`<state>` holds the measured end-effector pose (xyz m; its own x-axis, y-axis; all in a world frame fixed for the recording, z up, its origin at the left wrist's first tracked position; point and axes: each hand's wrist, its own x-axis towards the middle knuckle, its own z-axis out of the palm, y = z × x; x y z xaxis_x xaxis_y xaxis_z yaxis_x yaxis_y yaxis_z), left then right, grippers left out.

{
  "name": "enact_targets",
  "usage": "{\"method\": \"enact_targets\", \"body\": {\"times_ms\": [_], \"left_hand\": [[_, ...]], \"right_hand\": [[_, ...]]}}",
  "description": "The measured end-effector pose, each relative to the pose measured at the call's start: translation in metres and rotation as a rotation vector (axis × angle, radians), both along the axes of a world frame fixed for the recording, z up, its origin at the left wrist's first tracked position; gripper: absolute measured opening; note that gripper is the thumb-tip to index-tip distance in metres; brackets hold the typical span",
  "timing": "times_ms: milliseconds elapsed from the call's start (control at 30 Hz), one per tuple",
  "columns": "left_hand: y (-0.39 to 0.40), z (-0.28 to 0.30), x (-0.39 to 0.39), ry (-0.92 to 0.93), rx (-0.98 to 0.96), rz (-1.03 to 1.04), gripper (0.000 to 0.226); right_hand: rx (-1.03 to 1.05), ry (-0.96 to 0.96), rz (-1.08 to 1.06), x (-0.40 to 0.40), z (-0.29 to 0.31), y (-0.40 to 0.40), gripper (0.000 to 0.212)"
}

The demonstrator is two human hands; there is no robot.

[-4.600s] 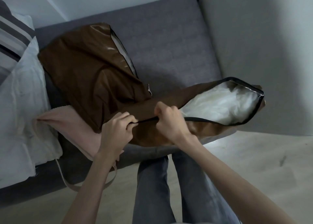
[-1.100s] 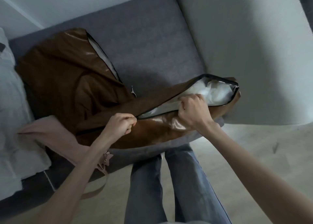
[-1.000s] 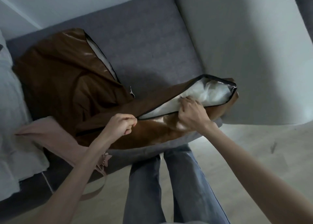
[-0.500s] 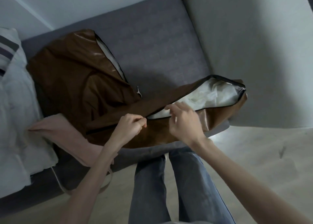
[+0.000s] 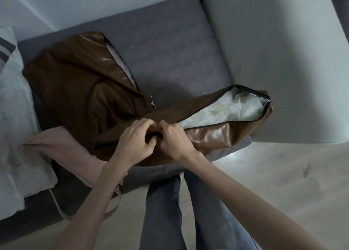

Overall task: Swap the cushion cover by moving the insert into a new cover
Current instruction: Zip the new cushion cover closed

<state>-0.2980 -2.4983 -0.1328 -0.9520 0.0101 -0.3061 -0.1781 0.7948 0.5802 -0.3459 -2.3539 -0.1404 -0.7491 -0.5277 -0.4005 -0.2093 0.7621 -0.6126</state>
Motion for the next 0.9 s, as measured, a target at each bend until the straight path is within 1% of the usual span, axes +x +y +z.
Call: {"method": "enact_targets", "body": {"times_ms": [33,67,133,200,233,333,400,633,700,800,900], "left_hand": [[0.001,-0.005,0.001,0.015,-0.059,-0.075,0.025],[0.002,-0.009,0.000,0.028,-0.110,-0.107,0.028],[0.004,-0.013,-0.003,0.063,-0.150,-0.100,0.021],[0.003,-0.016,-0.005,0.094,-0.132,-0.078,0.013],[0.002,-0.018,-0.006,0.114,-0.118,-0.077,0.013],[0.001,-0.021,-0.006,0.148,-0.096,-0.080,0.019],[-0.001,-0.024,-0.003,0.163,-0.098,-0.075,0.020],[-0.011,-0.032,0.011,0.129,-0.091,-0.098,0.018],[-0.012,-0.034,0.015,0.097,-0.101,-0.093,0.016],[-0.016,-0.038,0.022,0.040,-0.121,-0.066,0.017],[-0.012,-0.040,0.026,0.058,-0.146,-0.085,0.017]], "right_hand": [[-0.011,0.002,-0.007,-0.001,0.002,0.001,0.014],[-0.020,0.005,-0.010,-0.001,0.003,0.001,0.015],[-0.020,0.021,-0.007,-0.003,0.005,0.004,0.022],[0.021,0.053,-0.022,-0.005,0.005,0.014,0.025],[0.049,0.076,-0.044,-0.008,0.005,0.021,0.027],[0.109,0.113,-0.149,-0.021,0.001,0.051,0.032],[0.158,0.147,-0.212,-0.030,-0.001,0.076,0.031],[0.266,0.285,-0.470,-0.068,-0.004,0.172,0.028],[0.276,0.310,-0.547,-0.080,0.000,0.198,0.030],[0.315,0.400,-0.642,-0.101,0.010,0.247,0.029],[0.332,0.374,-0.692,-0.113,0.013,0.273,0.028]]}}
